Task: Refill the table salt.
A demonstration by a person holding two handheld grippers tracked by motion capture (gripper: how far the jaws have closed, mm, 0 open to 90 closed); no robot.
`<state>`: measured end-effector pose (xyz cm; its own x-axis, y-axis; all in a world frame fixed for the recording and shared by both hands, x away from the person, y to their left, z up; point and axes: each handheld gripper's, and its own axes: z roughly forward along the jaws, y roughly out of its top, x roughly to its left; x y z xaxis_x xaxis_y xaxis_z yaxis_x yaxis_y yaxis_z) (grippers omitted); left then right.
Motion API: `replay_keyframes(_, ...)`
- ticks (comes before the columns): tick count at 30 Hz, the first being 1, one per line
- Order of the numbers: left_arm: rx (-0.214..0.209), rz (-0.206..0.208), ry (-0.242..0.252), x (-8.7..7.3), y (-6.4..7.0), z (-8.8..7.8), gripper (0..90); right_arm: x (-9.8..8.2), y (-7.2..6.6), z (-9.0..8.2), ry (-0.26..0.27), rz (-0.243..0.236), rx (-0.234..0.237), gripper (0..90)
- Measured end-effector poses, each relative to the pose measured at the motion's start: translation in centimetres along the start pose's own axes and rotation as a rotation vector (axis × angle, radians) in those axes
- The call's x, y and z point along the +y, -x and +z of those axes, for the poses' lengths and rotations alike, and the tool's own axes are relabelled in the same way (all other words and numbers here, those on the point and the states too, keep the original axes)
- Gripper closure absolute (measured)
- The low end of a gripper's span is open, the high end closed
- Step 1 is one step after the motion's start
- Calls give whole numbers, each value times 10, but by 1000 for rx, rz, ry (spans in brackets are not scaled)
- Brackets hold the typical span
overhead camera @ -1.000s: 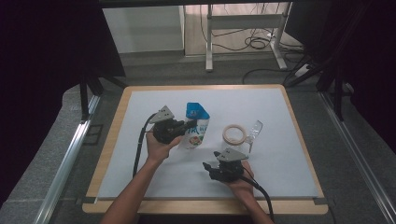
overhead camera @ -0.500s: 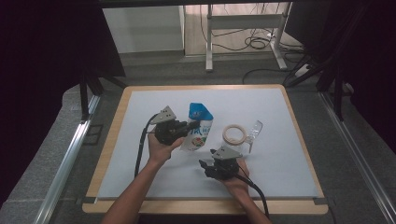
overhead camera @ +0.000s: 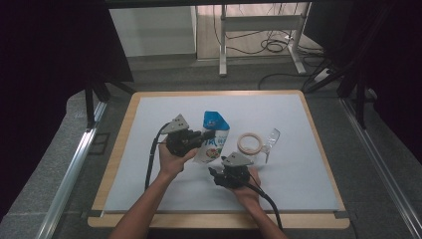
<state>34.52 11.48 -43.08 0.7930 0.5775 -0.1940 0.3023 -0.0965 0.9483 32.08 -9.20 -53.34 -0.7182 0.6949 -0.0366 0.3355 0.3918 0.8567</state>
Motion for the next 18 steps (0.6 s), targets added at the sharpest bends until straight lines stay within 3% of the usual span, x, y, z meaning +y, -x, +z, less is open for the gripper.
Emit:
replay_keyframes(7,-5,9,-4,3,6,-2,898,5,-1,8,3,5,-17,371)
replay_keyframes(18,-28,13,-3,9,15,-5,897,11,-3,9,54,-50,-37,372)
